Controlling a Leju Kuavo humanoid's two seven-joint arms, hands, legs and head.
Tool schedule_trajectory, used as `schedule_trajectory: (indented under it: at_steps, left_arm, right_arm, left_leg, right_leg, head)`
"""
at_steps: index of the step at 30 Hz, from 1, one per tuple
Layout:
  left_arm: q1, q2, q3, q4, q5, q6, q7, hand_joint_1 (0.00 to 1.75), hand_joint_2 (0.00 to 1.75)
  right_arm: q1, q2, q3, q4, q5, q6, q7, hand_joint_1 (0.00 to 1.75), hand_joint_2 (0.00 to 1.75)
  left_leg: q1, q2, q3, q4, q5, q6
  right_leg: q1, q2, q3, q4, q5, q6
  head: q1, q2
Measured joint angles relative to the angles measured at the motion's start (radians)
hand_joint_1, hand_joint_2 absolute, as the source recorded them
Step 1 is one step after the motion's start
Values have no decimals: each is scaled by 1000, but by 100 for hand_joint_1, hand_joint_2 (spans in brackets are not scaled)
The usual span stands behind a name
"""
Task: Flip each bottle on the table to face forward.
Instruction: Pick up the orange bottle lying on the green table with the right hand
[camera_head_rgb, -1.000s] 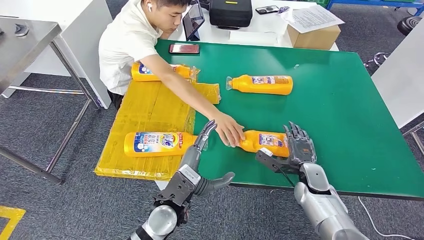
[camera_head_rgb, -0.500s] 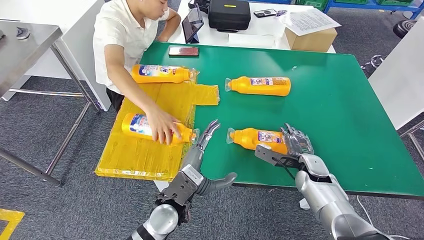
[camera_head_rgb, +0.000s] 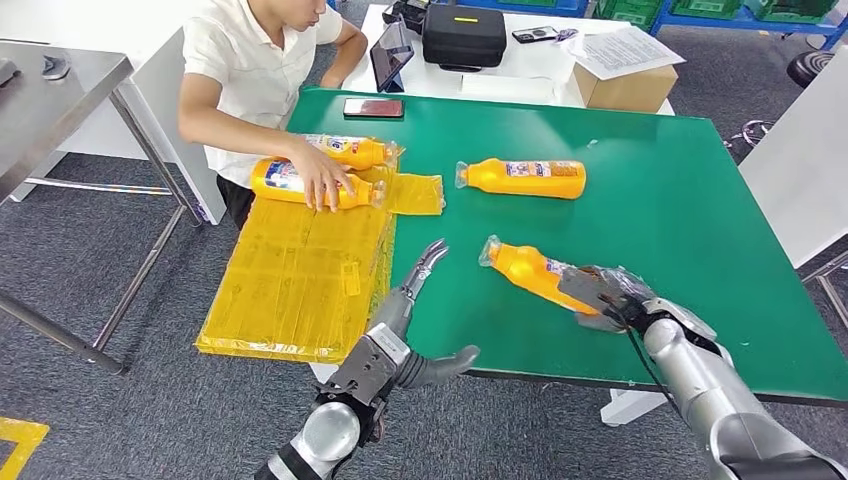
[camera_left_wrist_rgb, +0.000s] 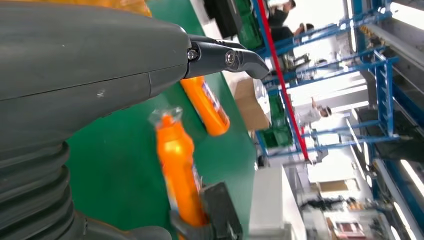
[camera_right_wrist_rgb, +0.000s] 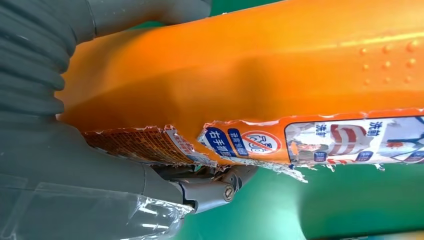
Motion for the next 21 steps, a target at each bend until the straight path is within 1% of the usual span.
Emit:
schedule_trajectory:
  at_steps: [3,6,10,12,14,16,17,19,21]
  left_arm:
    - [7,-7,11,3,168,-56,20,0,175]
    - [23,-17,45,9,348,-83,39,0,175]
    - [30,-22,66,18,391,-91,42,0,175]
    - [35,-25,78,22,447,-98,63,0,175]
    - [51,-27,101,29,577,-117,93,0,175]
    - [78,-25,126,39,673,-149,86,0,175]
    - [89,-22,132,44,673,-159,64,0,175]
    - [98,-14,125,58,609,-163,7,0,175]
    - [95,-10,110,73,544,-155,-24,0,175]
  right_arm:
    - [35,-12,-20,-27,-110,18,-63,175,175]
    - [75,-4,-40,-73,-211,32,-107,175,175]
    - [104,6,-53,-112,-243,36,-114,175,175]
    - [119,11,-59,-130,-267,43,-135,175,175]
    - [145,29,-64,-164,-325,57,-176,175,175]
    - [186,64,-65,-232,-403,64,-198,175,175]
    - [210,84,-62,-273,-439,64,-194,175,175]
    - [259,118,-44,-369,-502,64,-178,175,175]
    - [301,147,-13,-455,-547,64,-166,175,175]
  left_leg:
    - [0,0,1,0,-2,0]
    - [0,7,1,0,-3,-1]
    - [1,13,2,0,-3,-2]
    - [2,12,2,0,-4,-2]
    - [3,13,1,-1,-4,-2]
    - [4,13,-1,-1,-4,-3]
    - [5,14,-2,-1,-3,-3]
    - [5,12,-8,-1,-1,-5]
    - [5,8,-14,-1,1,-5]
  right_leg:
    - [0,0,3,-1,0,1]
    - [1,5,8,-1,4,2]
    - [2,10,8,-1,5,1]
    - [3,10,8,-1,5,1]
    - [4,10,9,-1,5,1]
    - [5,11,8,-1,5,0]
    - [5,11,6,-1,5,0]
    - [5,10,1,1,5,0]
    - [5,7,-4,2,5,0]
  head:
    - [0,0]
    - [0,0]
    - [0,0]
    - [0,0]
    - [0,0]
    - [0,0]
    - [-1,0]
    - [-1,0]
    - [-1,0]
